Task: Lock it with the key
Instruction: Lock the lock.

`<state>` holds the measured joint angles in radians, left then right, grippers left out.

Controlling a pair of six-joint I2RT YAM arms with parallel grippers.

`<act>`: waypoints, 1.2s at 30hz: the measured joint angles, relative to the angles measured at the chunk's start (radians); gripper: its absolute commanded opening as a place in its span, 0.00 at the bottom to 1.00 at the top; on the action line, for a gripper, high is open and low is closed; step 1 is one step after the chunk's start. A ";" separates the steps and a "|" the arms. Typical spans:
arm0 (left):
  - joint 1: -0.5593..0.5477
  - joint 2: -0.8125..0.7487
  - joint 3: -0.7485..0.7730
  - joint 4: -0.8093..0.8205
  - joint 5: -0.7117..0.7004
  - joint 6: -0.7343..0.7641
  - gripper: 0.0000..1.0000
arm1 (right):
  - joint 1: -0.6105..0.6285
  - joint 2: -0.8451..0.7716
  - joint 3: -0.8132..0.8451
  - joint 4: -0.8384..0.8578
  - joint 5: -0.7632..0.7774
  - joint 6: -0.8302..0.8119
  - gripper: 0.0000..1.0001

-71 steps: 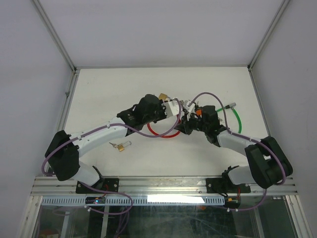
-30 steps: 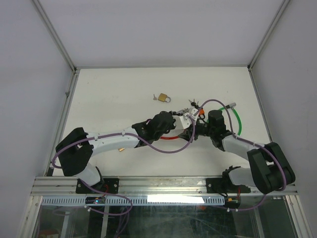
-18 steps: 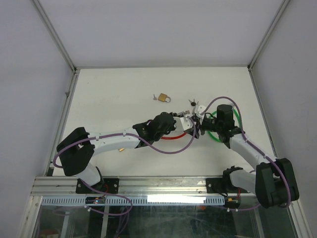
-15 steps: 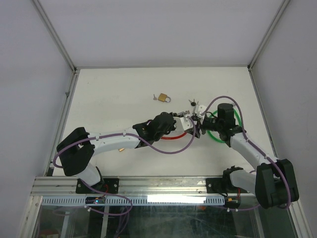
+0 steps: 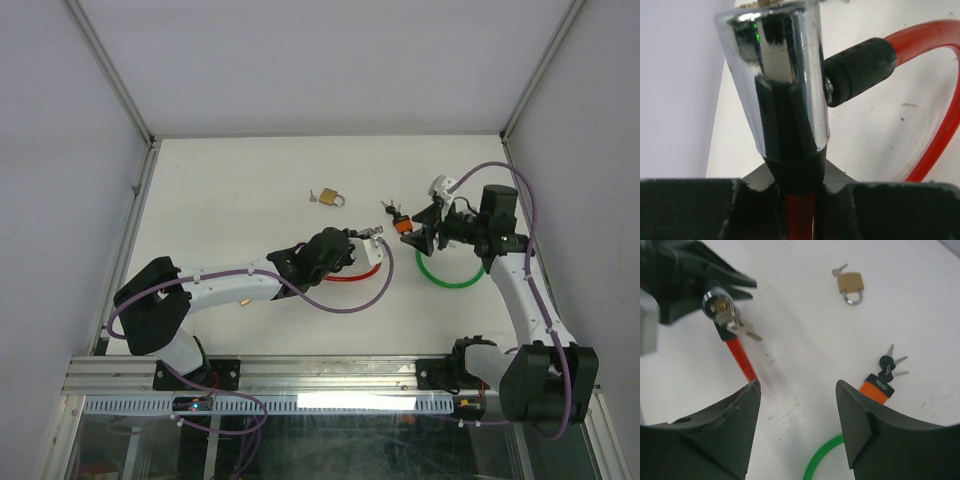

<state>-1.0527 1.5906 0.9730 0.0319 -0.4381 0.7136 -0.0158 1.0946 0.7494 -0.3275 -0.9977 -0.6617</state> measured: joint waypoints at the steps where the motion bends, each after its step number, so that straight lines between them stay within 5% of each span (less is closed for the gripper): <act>1: 0.000 -0.001 -0.003 0.003 0.002 0.004 0.00 | -0.008 -0.004 0.045 -0.033 -0.010 0.035 0.63; 8: 0.000 -0.017 -0.031 0.027 0.016 0.028 0.00 | -0.016 0.030 0.302 -0.143 -0.156 0.454 0.53; 14: 0.000 -0.020 -0.035 0.037 0.022 0.036 0.00 | -0.001 0.075 0.307 -0.210 -0.180 0.695 0.48; 36: 0.000 -0.020 -0.036 0.037 0.033 0.039 0.00 | 0.150 0.177 0.306 -0.279 -0.003 0.773 0.32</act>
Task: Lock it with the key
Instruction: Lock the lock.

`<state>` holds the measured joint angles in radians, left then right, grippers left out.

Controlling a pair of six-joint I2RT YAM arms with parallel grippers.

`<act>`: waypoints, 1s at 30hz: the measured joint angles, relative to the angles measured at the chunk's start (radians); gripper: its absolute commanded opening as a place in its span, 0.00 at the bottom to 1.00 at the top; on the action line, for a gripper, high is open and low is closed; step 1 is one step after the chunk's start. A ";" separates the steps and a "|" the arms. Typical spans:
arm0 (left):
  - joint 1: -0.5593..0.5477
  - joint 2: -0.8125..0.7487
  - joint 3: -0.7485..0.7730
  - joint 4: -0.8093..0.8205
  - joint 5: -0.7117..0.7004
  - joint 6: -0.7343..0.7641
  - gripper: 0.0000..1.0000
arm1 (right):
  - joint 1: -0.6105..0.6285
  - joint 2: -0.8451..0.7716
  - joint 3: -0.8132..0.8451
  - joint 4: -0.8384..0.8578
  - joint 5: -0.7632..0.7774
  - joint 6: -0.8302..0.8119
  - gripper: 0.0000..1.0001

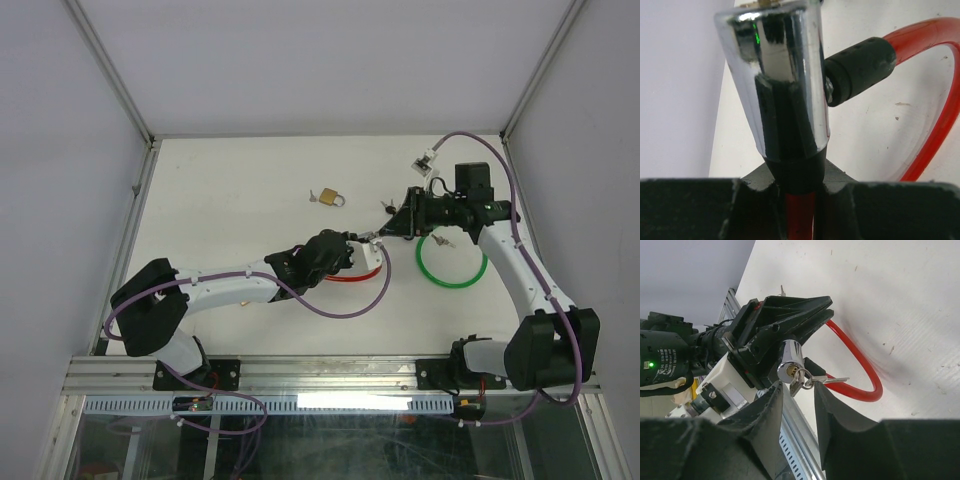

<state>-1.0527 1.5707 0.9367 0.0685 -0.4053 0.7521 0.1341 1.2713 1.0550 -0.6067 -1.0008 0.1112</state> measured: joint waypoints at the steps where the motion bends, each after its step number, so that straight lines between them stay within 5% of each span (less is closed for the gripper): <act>1: 0.000 0.000 0.000 0.000 0.003 0.000 0.00 | 0.003 0.001 0.000 0.000 0.002 -0.001 0.31; 11: 0.000 0.000 -0.001 -0.001 0.019 0.000 0.00 | 0.018 0.016 0.007 -0.006 0.010 -0.056 0.00; 21: 0.000 0.000 -0.001 -0.007 0.033 0.000 0.00 | 0.026 -0.060 -0.032 0.031 0.008 -0.244 0.00; 30: -0.003 0.000 0.000 -0.003 0.086 0.001 0.00 | 0.032 -0.204 -0.122 0.036 -0.040 -0.713 0.00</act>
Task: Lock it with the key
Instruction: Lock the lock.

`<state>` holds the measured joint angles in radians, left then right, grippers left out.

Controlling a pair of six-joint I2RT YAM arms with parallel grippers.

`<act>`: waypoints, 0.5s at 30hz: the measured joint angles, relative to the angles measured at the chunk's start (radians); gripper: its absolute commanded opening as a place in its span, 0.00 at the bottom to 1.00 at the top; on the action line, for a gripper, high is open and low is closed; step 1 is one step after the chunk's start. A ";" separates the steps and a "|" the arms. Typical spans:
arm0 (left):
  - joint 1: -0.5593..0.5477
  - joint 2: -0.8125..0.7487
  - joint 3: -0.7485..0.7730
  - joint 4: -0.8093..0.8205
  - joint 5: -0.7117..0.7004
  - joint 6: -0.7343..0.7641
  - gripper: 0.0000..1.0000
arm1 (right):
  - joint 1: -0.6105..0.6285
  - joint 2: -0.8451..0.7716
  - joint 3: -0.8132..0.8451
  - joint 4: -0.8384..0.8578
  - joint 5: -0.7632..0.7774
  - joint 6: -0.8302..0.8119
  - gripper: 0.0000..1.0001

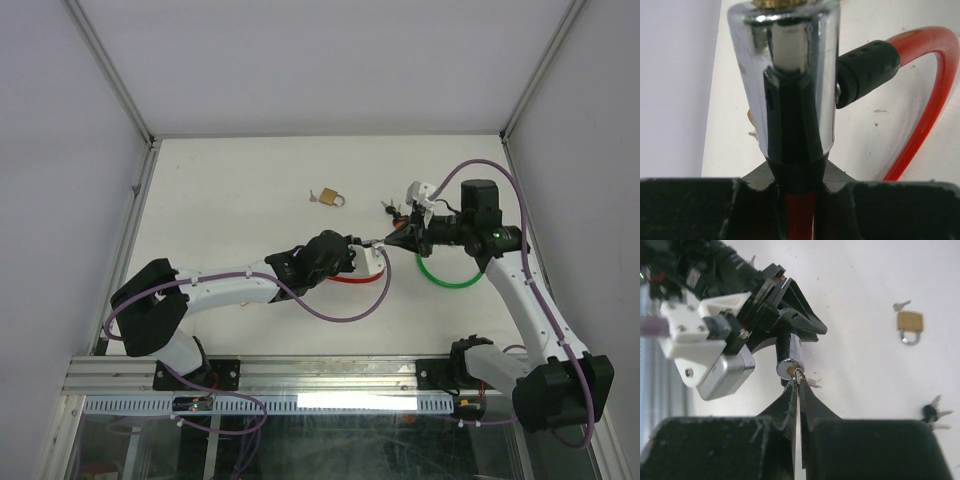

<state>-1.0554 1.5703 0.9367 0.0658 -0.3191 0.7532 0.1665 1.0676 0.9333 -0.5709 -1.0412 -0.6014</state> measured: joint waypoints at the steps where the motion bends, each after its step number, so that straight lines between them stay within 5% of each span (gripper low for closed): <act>1: 0.000 0.000 0.001 -0.002 0.005 0.000 0.00 | 0.001 -0.006 -0.004 -0.008 -0.009 -0.064 0.00; 8: 0.000 0.000 0.002 -0.022 0.022 0.003 0.00 | 0.001 -0.047 -0.053 -0.097 -0.079 -0.636 0.00; 15: 0.000 0.000 0.002 -0.041 0.034 0.003 0.00 | 0.001 -0.047 -0.064 -0.205 -0.098 -1.118 0.12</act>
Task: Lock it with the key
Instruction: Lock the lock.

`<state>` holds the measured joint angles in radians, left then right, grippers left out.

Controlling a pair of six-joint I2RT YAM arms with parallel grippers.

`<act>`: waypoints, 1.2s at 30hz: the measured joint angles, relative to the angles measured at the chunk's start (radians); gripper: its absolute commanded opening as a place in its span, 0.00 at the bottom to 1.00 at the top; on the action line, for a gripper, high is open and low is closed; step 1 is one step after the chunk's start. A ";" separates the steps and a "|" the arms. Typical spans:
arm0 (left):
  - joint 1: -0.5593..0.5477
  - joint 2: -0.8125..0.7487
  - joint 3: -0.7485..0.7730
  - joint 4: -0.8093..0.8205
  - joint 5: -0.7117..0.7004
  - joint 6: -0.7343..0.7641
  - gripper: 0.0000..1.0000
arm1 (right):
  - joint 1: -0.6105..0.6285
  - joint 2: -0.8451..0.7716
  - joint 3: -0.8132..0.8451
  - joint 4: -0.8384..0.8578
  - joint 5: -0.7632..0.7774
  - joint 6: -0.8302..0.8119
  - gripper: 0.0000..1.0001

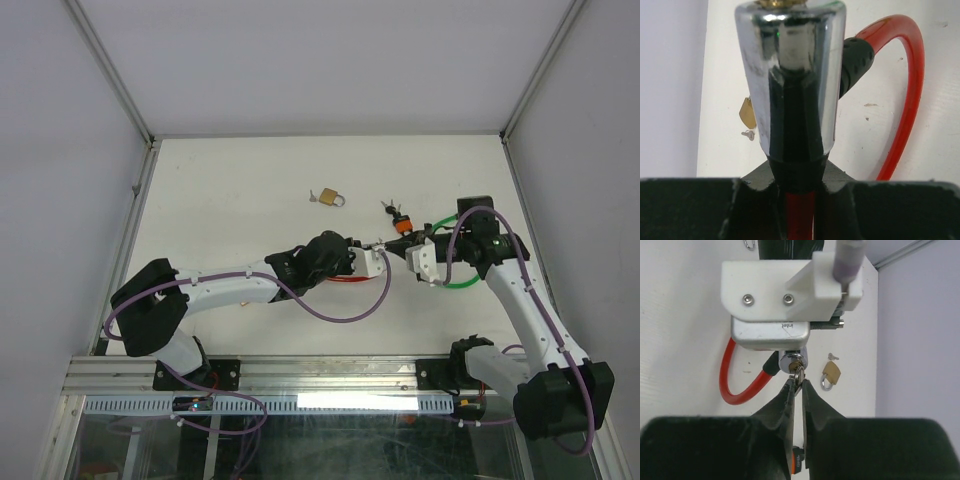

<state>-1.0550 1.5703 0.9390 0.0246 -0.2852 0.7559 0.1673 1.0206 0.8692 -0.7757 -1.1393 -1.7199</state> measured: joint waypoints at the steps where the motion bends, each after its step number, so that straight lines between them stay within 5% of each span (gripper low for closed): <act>1: 0.000 0.000 0.001 -0.001 0.000 0.000 0.00 | 0.000 0.000 0.000 -0.005 0.004 -0.034 0.14; 11: 0.002 0.000 0.003 -0.002 -0.001 -0.008 0.00 | -0.023 0.000 0.021 -0.092 0.052 -0.163 0.46; 18: 0.002 0.000 0.003 -0.002 -0.002 -0.008 0.00 | -0.056 -0.035 0.133 -0.163 0.052 0.076 0.62; 23: 0.002 0.000 0.003 -0.002 -0.001 -0.009 0.00 | -0.058 -0.069 0.148 -0.171 0.020 0.315 0.65; 36: 0.002 0.000 0.018 -0.029 0.000 -0.013 0.00 | -0.050 -0.037 0.066 -0.024 0.024 0.369 0.60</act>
<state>-1.0531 1.5703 0.9569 -0.0048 -0.2852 0.7425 0.1173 0.9840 0.9356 -0.8001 -1.1149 -1.3514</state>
